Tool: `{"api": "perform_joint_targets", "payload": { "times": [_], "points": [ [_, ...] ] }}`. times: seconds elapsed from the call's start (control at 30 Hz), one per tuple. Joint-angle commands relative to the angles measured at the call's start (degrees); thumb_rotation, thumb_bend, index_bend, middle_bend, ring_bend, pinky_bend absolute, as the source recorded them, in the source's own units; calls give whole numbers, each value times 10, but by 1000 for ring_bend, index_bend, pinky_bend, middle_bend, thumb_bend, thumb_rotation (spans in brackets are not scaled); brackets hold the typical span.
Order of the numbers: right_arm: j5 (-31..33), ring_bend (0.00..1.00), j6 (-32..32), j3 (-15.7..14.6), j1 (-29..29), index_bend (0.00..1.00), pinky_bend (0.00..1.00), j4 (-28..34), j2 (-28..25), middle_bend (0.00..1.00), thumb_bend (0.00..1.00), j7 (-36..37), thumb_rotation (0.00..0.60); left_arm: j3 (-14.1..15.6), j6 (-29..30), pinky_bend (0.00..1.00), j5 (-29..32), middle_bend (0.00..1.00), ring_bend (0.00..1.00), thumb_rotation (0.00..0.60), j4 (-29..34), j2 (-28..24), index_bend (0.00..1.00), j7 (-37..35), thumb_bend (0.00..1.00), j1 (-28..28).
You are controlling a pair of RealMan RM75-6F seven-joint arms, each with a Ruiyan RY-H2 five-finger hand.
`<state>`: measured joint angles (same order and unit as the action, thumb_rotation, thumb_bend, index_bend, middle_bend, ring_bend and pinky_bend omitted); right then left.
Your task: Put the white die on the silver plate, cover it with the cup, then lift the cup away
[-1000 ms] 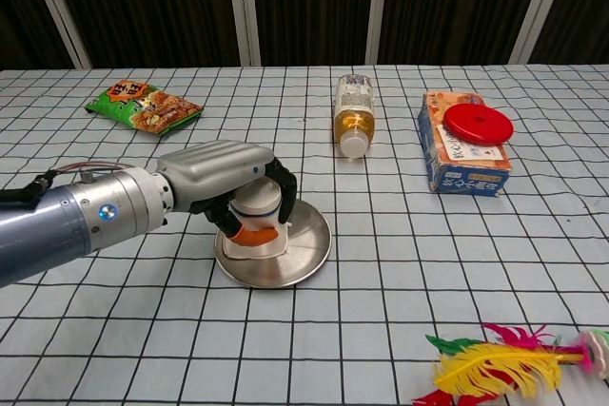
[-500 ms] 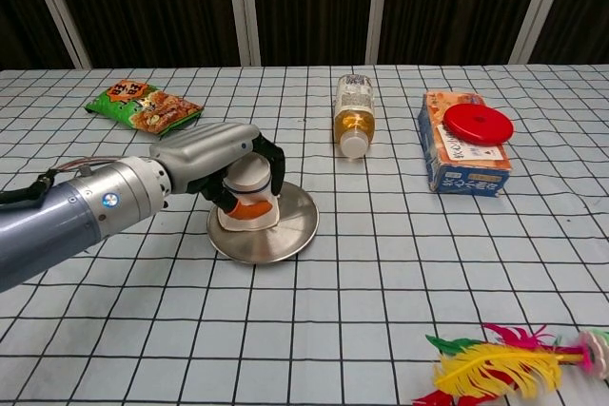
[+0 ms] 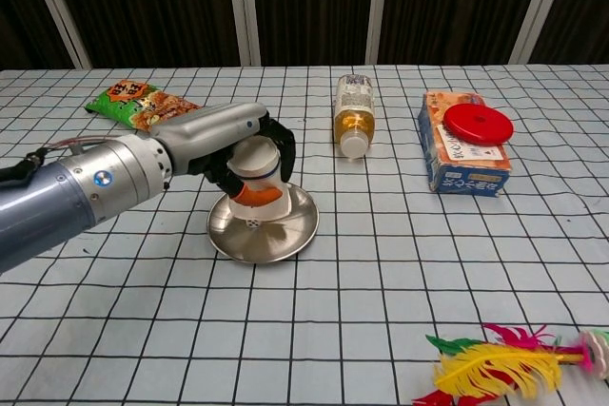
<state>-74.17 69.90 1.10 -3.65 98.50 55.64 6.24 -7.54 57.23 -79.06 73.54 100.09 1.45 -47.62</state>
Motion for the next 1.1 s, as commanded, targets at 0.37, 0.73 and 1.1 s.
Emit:
{"api": "perform_joint_targets", "payload": {
  "times": [0.37, 0.73, 1.1],
  "points": [
    [2, 152, -1, -1, 1, 213, 0, 6, -4, 189, 96, 0, 600, -42, -14, 221, 133, 435, 253, 600, 182, -161, 557, 162, 568, 21],
    [9, 152, -5, -1, -2, 213, 0, 9, -4, 189, 96, -11, 600, -6, -56, 222, 197, 434, 253, 600, 128, -212, 556, 59, 568, 86],
    [21, 152, -19, -1, -10, 213, 0, 6, 4, 189, 96, -28, 600, -9, -51, 222, 94, 434, 245, 600, -16, -144, 556, -123, 568, 104]
  ]
}}
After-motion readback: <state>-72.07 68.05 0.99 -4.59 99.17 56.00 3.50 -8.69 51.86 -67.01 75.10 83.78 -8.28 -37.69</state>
